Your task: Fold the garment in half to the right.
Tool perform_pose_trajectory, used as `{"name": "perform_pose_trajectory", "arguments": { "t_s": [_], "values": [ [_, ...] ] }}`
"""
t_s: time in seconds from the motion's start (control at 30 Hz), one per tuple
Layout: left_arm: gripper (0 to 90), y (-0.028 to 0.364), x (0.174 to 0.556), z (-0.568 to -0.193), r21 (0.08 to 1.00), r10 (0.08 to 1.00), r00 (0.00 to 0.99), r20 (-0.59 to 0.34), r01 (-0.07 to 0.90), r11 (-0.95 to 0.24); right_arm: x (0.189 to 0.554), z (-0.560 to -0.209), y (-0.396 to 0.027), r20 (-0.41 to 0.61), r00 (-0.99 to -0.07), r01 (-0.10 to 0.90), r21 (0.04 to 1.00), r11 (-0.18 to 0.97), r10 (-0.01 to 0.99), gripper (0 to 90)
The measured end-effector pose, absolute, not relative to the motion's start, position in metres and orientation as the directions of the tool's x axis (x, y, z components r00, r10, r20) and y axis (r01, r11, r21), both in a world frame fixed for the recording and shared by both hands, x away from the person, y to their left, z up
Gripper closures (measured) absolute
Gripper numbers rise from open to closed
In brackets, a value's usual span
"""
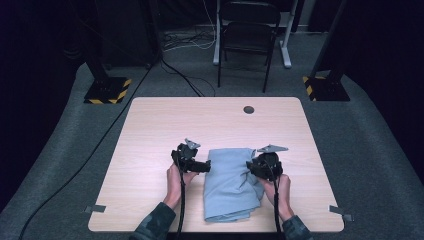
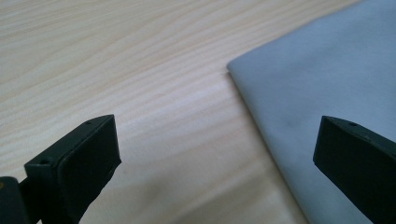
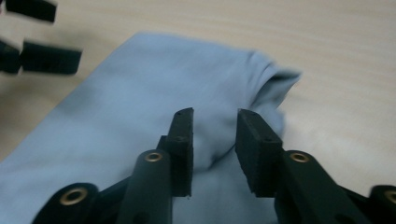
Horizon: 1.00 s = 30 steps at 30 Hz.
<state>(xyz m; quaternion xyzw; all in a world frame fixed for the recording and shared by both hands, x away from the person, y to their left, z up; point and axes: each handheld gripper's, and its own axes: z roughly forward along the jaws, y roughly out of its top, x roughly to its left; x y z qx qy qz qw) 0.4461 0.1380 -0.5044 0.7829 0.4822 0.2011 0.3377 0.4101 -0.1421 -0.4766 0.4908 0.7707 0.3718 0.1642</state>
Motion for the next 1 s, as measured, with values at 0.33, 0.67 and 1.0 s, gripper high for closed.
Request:
{"name": "perform_pose_trajectory", "arguments": {
  "t_s": [0.33,0.67,1.0],
  "values": [
    [0.0,0.137,0.436,-0.528,0.679,0.884,0.466,-0.03,0.659,-0.324,0.38,-0.513,-0.136,0.11,-0.517,0.668,0.672,0.32,0.849,75.3],
    [0.0,0.136,0.434,-0.528,0.685,0.886,0.463,-0.008,0.648,-0.333,0.354,-0.494,-0.148,0.033,-0.501,0.58,0.754,0.307,0.865,87.1],
    [0.0,0.144,0.426,-0.517,0.718,0.889,0.455,-0.052,0.635,-0.284,0.346,-0.5,-0.151,0.059,-0.497,0.606,0.738,0.298,0.866,71.7]
  ]
}}
